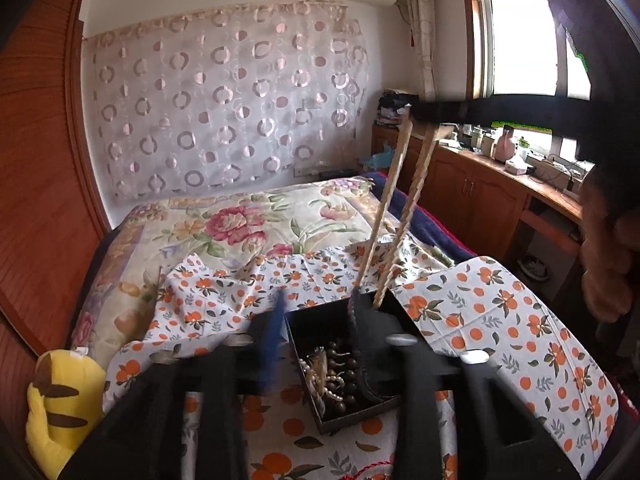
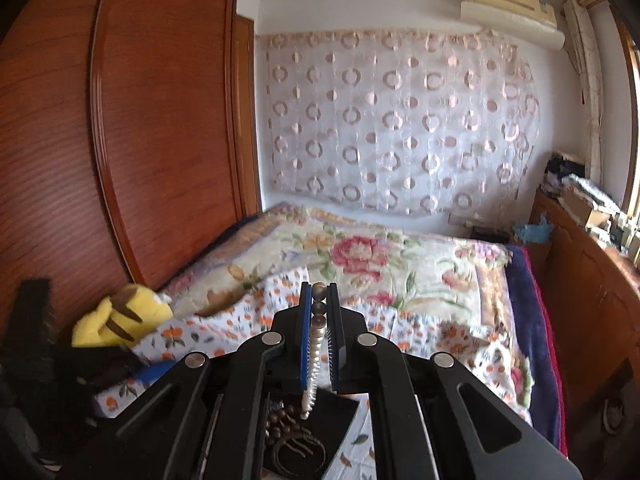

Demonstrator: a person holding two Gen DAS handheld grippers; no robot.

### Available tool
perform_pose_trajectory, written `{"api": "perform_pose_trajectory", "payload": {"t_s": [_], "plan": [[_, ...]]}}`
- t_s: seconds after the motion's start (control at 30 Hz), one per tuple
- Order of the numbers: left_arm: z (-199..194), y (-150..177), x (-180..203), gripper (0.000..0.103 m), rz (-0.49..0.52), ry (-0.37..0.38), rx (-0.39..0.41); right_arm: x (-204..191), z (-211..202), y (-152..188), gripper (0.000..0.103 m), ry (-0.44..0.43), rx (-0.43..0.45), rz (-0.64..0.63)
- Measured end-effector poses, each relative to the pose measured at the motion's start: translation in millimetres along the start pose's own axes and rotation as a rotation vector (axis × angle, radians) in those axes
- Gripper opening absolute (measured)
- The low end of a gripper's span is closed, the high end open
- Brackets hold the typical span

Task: Organize jewelry
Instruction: 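Release the pearl necklace into the black box with left gripper while right gripper drops the pearl bracelet in, then lower the left gripper onto the red string bracelet and close on it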

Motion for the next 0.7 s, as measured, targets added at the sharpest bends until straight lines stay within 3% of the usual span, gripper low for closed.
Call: {"api": "perform_pose_trajectory", "payload": {"t_s": [0.2,0.27,0.37,0.7], "plan": [[-16.5,18.2,-2.4,0.039,0.015,-0.004,-0.004,2.7,17.5,51.8,0.009,-0.021,-0.111,0.026],[-21.6,25.9,-4.1,0.040,0.016,-0.005,-0.012,1.3,17.6,63.8,0.017,-0.029,-0.129,0.026],[-31.8,44.2,-6.9,0.040,0.010,-0.002,-0.030,-0.5,10.2,76.1,0.025,-0.032,-0.126,0.026],[-53.1,99.0,-0.8,0.046,0.017,0.022,-0.105,-26.9,-36.2,130.0,0.026,-0.110,-0.152,-0.015]]}}
Point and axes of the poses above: each gripper's, at about its wrist camera, not at the fingertips, and z roughly the way its jaws point, x to its right, y to its underside, the point moved 5 cm from there along z, roughly the way its jaws point, and after that the axes turned 14 degrees about x, right-handed, at the moved point
